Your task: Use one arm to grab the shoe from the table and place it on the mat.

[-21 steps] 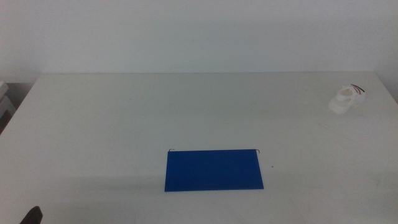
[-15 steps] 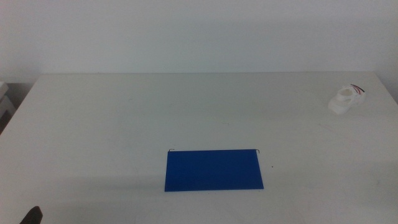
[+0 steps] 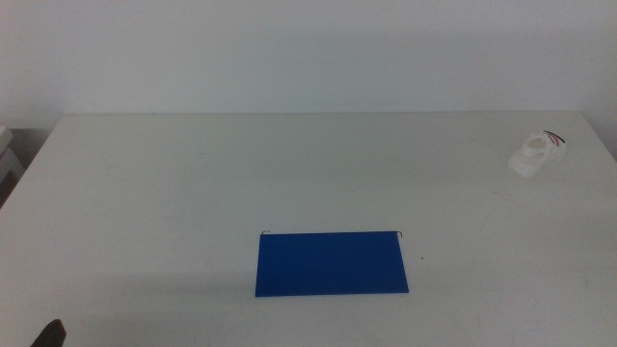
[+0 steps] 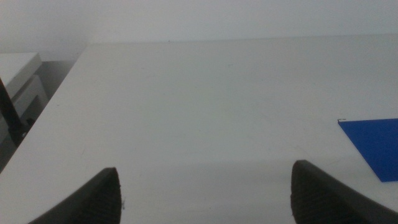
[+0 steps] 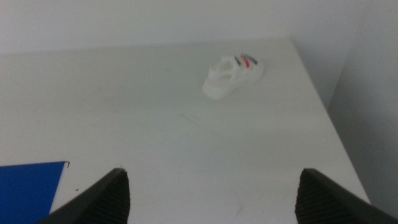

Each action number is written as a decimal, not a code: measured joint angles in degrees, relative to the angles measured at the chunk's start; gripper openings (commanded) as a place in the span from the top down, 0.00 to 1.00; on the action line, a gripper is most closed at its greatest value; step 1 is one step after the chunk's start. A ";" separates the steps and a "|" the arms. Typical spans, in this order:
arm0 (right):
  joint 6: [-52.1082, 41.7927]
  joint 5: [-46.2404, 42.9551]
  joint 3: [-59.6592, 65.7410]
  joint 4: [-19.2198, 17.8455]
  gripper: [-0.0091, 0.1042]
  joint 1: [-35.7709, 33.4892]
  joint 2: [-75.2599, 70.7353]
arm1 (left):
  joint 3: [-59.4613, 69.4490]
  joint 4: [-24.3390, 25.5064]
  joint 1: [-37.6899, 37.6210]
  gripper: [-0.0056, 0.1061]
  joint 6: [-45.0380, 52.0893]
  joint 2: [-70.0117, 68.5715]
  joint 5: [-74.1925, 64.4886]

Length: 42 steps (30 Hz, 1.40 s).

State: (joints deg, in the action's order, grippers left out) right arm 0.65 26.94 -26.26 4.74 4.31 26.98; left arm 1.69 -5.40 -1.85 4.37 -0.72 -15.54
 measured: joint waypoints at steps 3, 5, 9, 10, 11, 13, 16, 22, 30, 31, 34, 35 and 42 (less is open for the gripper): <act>0.07 1.93 -5.09 0.13 0.15 0.00 7.12 | 0.00 0.00 0.00 0.11 0.00 0.00 0.00; 1.26 2.98 -8.77 0.13 0.15 0.00 12.18 | 0.00 0.00 0.00 0.11 0.00 0.00 0.00; 7.82 5.27 -17.77 0.08 0.15 0.00 23.62 | 0.00 0.00 0.00 0.11 0.00 0.00 0.00; 9.56 5.92 -20.08 -0.04 0.15 0.00 26.47 | 0.00 0.00 0.00 0.11 0.00 0.00 0.00; 10.97 6.39 -21.96 -0.10 0.15 0.00 28.71 | 0.00 0.00 0.00 0.11 0.00 0.00 0.00; 14.98 8.06 -26.92 -0.57 0.15 0.00 34.39 | 0.00 0.00 0.00 0.11 0.00 0.00 0.00; 22.46 12.65 -34.55 -2.09 0.15 0.00 42.84 | 0.00 0.00 0.00 0.11 0.00 0.00 0.00; 31.43 21.03 -50.79 -6.56 0.15 0.00 61.15 | 0.00 0.00 0.00 0.11 0.00 0.00 0.00; 35.21 23.52 -64.28 -6.76 0.15 0.00 77.06 | 0.00 0.00 0.00 0.11 0.00 0.00 0.00; 35.21 23.52 -64.76 -6.73 0.15 0.00 78.04 | 0.00 0.00 0.00 0.11 0.00 0.00 0.00; 35.29 23.51 -65.19 -6.73 0.15 0.00 79.96 | 0.00 0.00 0.00 0.11 0.00 0.00 0.00; 35.55 23.57 -65.18 -6.67 0.15 0.00 80.35 | 0.00 0.00 0.00 0.11 0.00 0.00 0.00; 39.30 19.68 -65.29 -6.76 0.15 0.05 81.08 | 0.00 0.00 0.00 0.11 0.00 0.00 0.00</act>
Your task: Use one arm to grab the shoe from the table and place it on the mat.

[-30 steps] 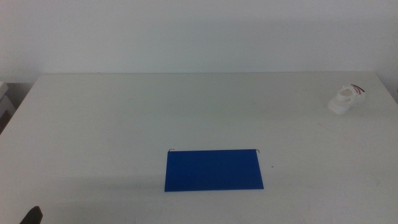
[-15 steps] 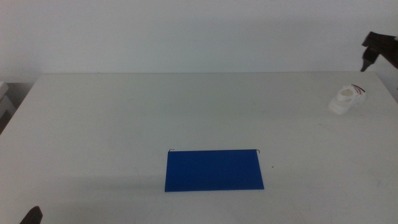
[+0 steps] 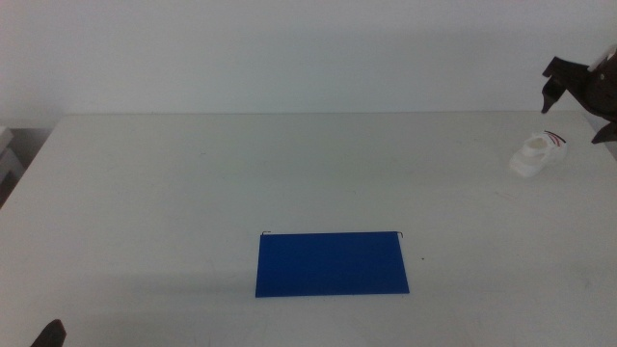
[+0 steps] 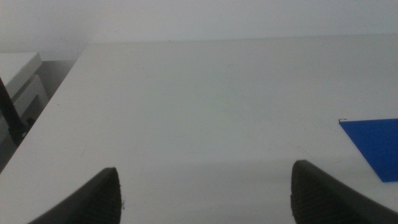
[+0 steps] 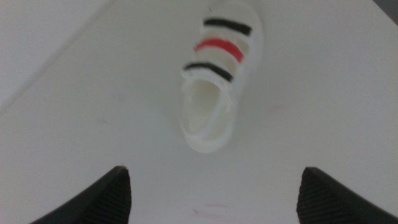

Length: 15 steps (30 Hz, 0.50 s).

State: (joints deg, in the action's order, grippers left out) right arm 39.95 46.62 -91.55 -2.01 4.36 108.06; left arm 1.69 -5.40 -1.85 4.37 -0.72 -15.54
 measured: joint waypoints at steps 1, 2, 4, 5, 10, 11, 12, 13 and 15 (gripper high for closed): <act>1.22 -0.75 -0.07 0.00 0.15 0.00 0.00 | 0.00 0.00 0.00 0.11 0.00 0.00 0.00; 2.47 -1.17 -0.07 0.00 0.15 0.00 0.00 | 0.00 0.00 0.00 0.11 0.00 0.00 0.00; 6.34 -1.84 -0.13 -0.34 0.15 0.02 0.05 | 0.00 0.00 0.00 0.11 0.00 0.00 0.00; 8.45 -1.93 -0.31 -0.80 0.15 0.02 0.26 | 0.00 0.00 0.00 0.11 0.00 0.00 0.00; 16.04 0.40 -6.35 -2.25 0.15 0.02 4.06 | 0.00 0.00 0.00 0.11 0.00 0.00 0.00; 16.61 2.11 -8.10 -2.33 0.15 0.02 5.16 | 0.00 0.00 0.00 0.11 0.00 0.00 0.00; 17.09 4.09 -10.49 -2.33 0.15 0.02 6.68 | 0.00 0.00 0.00 0.11 0.00 0.00 0.00; 17.42 6.20 -13.01 -2.33 0.15 0.02 8.31 | 0.00 0.00 0.00 0.11 0.00 0.00 0.00; 18.22 9.90 -17.76 -2.33 0.15 0.02 11.89 | 0.00 0.00 0.00 0.11 0.00 0.00 0.00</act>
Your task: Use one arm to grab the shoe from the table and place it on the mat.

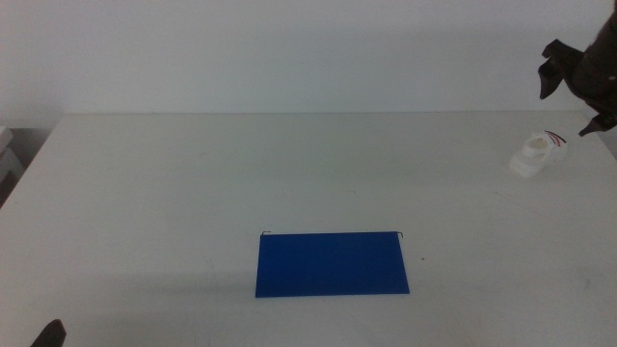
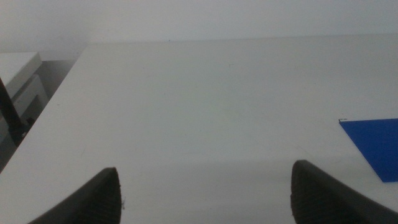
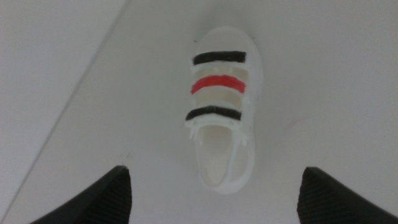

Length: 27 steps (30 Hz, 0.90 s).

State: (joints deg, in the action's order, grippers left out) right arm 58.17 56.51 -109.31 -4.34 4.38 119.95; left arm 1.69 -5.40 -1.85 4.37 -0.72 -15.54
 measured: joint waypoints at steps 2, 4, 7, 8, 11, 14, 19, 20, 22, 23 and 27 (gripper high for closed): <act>1.02 3.59 -5.29 0.00 0.15 0.00 3.39 | 0.00 0.00 0.00 0.11 0.00 0.00 0.00; 2.22 7.16 -10.35 -0.06 0.15 0.00 7.10 | 0.00 0.00 0.00 0.11 0.00 0.00 0.00; 3.70 10.85 -16.50 -0.13 0.15 0.00 11.81 | 0.00 0.00 0.00 0.11 0.00 0.00 0.00; 3.98 11.36 -17.99 -0.27 0.15 0.00 13.01 | 0.00 0.00 0.00 0.11 0.00 0.00 0.00; 4.69 12.59 -22.12 -0.27 0.15 0.00 16.82 | 0.00 0.00 0.00 0.11 0.00 0.00 0.00; 5.32 12.72 -23.85 -0.40 0.15 0.00 19.47 | 0.00 0.00 0.00 0.11 0.00 0.00 0.00; 5.63 12.60 -24.20 -0.45 0.15 0.00 21.79 | 0.00 0.00 0.00 0.11 0.00 0.00 0.00; 5.70 12.49 -24.20 -0.45 0.16 0.00 22.12 | 0.00 0.00 0.00 0.11 0.00 0.00 0.00; 5.73 12.16 -24.22 -0.45 0.19 0.00 22.68 | 0.00 0.00 0.00 0.11 0.00 0.00 0.00; 5.73 12.00 -24.27 -0.51 0.22 0.00 22.85 | 0.00 0.00 0.00 0.11 0.00 0.00 0.00; 5.73 11.98 -24.27 -0.70 0.40 0.00 23.56 | 0.00 0.00 0.00 0.11 0.00 0.00 0.00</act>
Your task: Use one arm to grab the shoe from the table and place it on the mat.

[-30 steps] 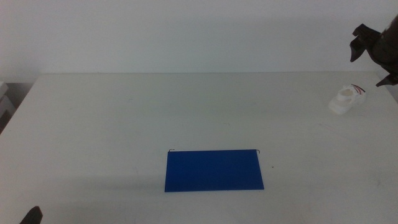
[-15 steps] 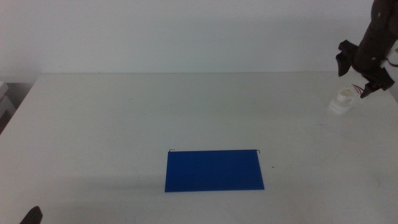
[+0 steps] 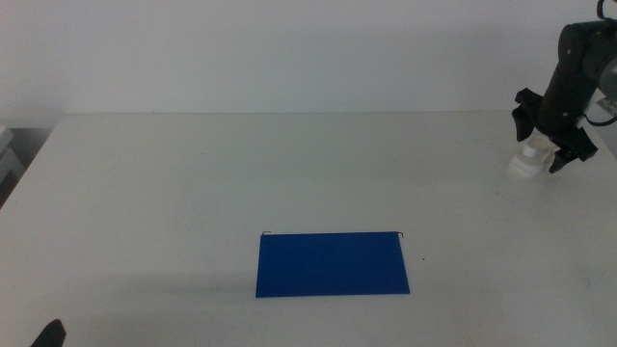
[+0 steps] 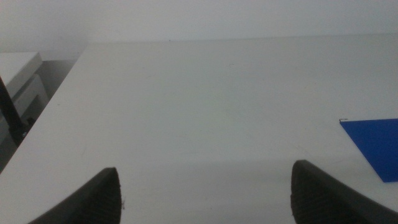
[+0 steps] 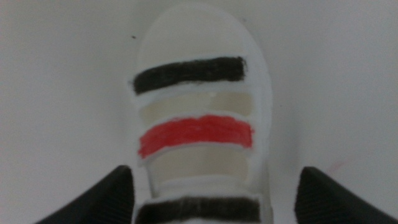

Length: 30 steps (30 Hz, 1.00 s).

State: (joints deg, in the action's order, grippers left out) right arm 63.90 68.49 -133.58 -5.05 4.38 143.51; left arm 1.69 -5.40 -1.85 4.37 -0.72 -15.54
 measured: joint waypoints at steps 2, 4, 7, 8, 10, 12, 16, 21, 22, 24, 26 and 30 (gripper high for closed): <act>0.04 0.00 0.00 0.00 0.53 0.00 0.31 | 0.00 0.00 0.00 0.11 0.00 0.00 0.00; 0.20 0.06 -0.01 0.00 0.66 0.00 0.43 | 0.00 0.00 0.00 0.11 0.00 0.00 0.00; 0.20 1.14 -0.85 -0.12 0.85 0.00 0.43 | 0.00 0.00 0.00 0.11 0.00 0.00 0.00; 0.20 1.45 -1.20 -0.18 0.91 0.00 0.43 | 0.00 0.00 0.00 0.11 0.00 0.00 0.00; -0.75 1.71 -1.53 -0.18 0.95 0.00 0.43 | 0.00 0.00 0.00 0.11 0.00 0.00 0.00; -2.30 1.85 -1.66 0.07 0.95 -0.07 0.07 | 0.00 0.00 0.00 0.11 0.00 0.00 0.00; -4.07 2.19 -1.66 -0.33 0.95 -1.52 -1.78 | 0.00 0.00 0.00 0.11 0.00 0.00 0.00; -4.07 2.19 1.46 -1.91 0.95 -5.87 -7.44 | 0.00 0.00 0.00 0.11 0.00 0.00 0.00; -3.70 2.19 3.09 -1.97 0.95 -6.99 -9.09 | 0.00 0.00 0.00 0.11 0.00 0.00 0.00; -2.64 2.19 7.22 -2.28 0.95 -9.25 -12.72 | 0.00 0.00 0.00 0.11 0.00 0.00 0.00; -1.47 2.19 12.09 -2.89 0.95 -11.60 -16.48 | 0.00 0.00 0.00 0.11 0.00 0.00 0.00; -0.20 2.19 20.49 -4.02 0.95 -16.21 -22.64 | 0.00 0.00 0.00 0.11 0.00 0.00 0.00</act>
State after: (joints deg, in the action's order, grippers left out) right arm 63.70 70.68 -113.09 -9.07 -11.82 120.87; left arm 1.69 -5.40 -1.85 4.37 -0.72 -15.54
